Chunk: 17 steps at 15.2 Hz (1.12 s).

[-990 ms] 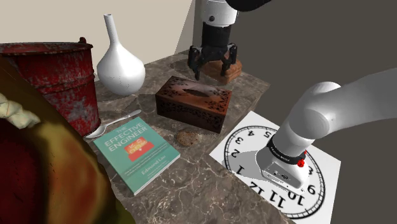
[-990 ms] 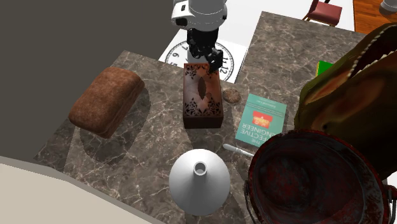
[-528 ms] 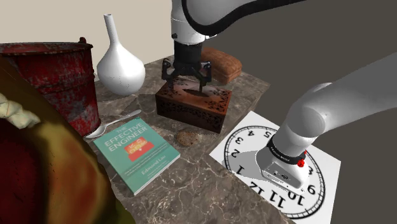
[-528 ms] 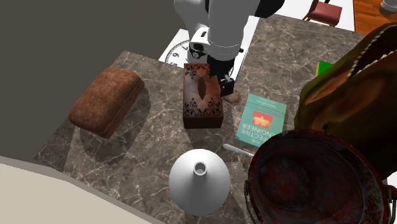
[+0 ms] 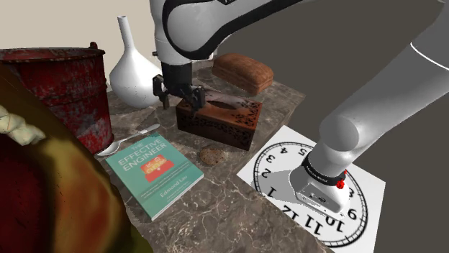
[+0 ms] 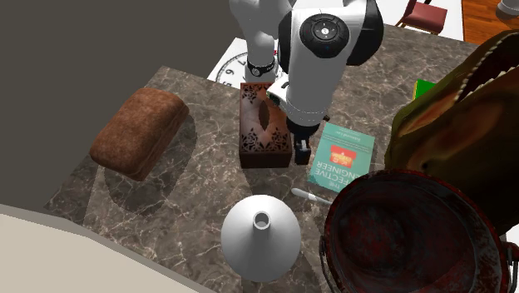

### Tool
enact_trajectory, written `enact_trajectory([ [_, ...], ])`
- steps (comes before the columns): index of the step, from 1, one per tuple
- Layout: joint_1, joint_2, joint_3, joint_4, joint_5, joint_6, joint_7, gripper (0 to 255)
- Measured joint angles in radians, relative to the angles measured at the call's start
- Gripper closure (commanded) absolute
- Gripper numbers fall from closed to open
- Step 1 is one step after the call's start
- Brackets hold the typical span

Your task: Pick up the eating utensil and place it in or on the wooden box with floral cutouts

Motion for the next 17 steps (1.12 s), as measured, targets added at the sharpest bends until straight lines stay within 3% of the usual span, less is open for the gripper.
enact_trajectory([
  [4,-0.028,0.23,0.066,0.106,-0.187,0.073,0.317,0],
  [8,0.038,0.439,0.012,0.231,-0.37,0.101,0.585,0],
  [17,0.094,0.541,-0.041,0.237,-0.463,0.172,0.678,0],
])
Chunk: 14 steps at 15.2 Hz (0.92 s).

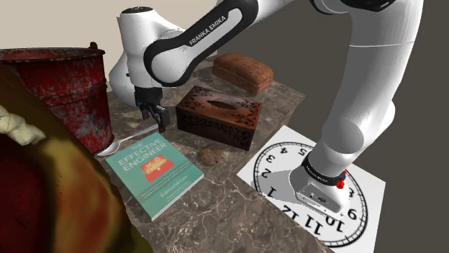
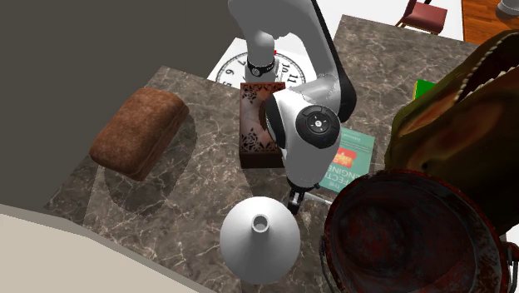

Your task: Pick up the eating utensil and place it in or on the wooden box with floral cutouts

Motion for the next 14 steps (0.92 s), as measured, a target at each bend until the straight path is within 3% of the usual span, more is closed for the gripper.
enact_trajectory([
  [5,0.003,0.005,-0.003,0.001,-0.004,0.003,0.003,0],
  [6,0.003,0.005,-0.003,0.001,-0.004,0.003,0.003,255],
  [14,0.004,-0.003,0.002,0.002,-0.002,-0.002,0.003,255],
])
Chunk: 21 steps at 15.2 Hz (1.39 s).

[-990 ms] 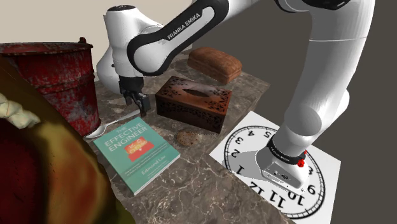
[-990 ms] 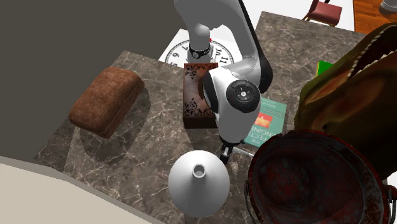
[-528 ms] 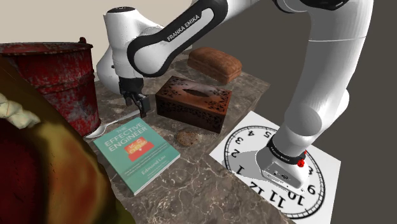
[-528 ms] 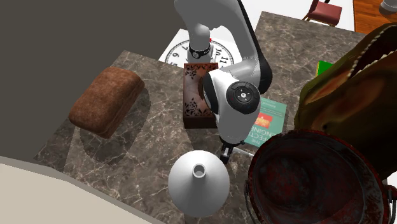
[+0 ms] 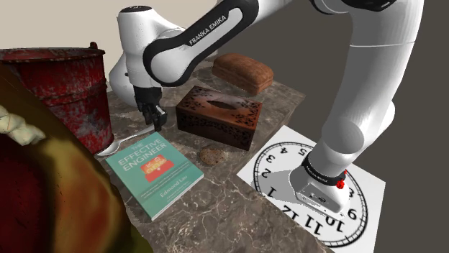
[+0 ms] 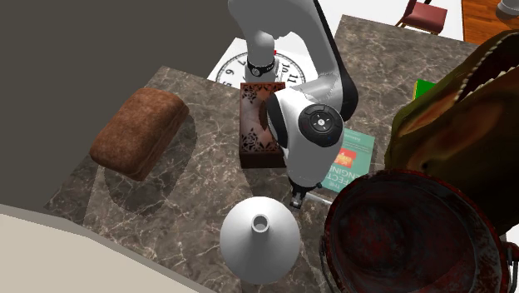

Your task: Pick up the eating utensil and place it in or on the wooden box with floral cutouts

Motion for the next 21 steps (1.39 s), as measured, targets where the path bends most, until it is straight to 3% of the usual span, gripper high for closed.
enact_trajectory([
  [8,-0.024,-0.037,0.021,0.014,0.04,-0.045,-0.026,255],
  [21,-0.058,-0.128,0.062,0.106,0.129,-0.199,-0.076,255],
])
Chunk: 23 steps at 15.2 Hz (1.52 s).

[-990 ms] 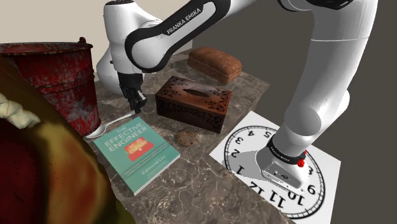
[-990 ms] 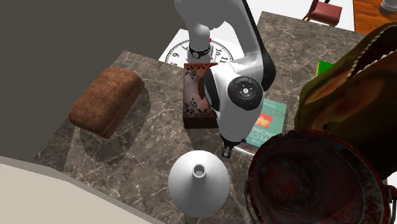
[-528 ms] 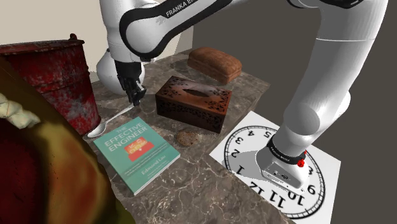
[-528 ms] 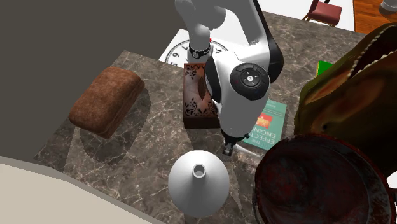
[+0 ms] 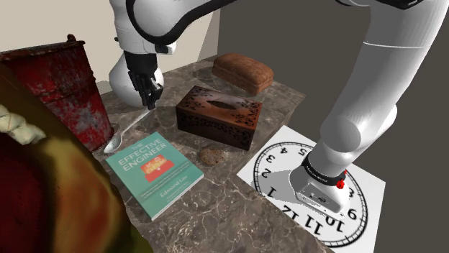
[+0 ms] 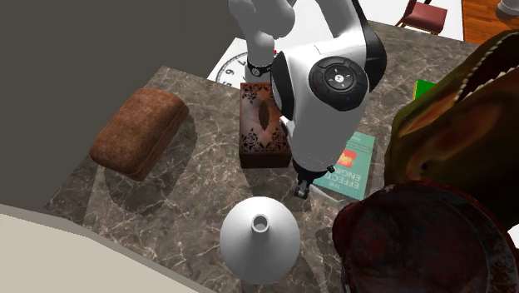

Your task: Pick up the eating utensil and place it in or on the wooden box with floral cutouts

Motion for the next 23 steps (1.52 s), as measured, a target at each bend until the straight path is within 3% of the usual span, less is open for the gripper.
enact_trajectory([
  [14,-0.021,-0.063,0.017,0.124,0.058,-0.166,-0.037,255],
  [19,-0.115,-0.284,-0.013,-0.037,0.238,-0.157,-0.209,255],
  [23,-0.123,-0.472,-0.095,-0.189,0.374,-0.159,-0.358,255],
])
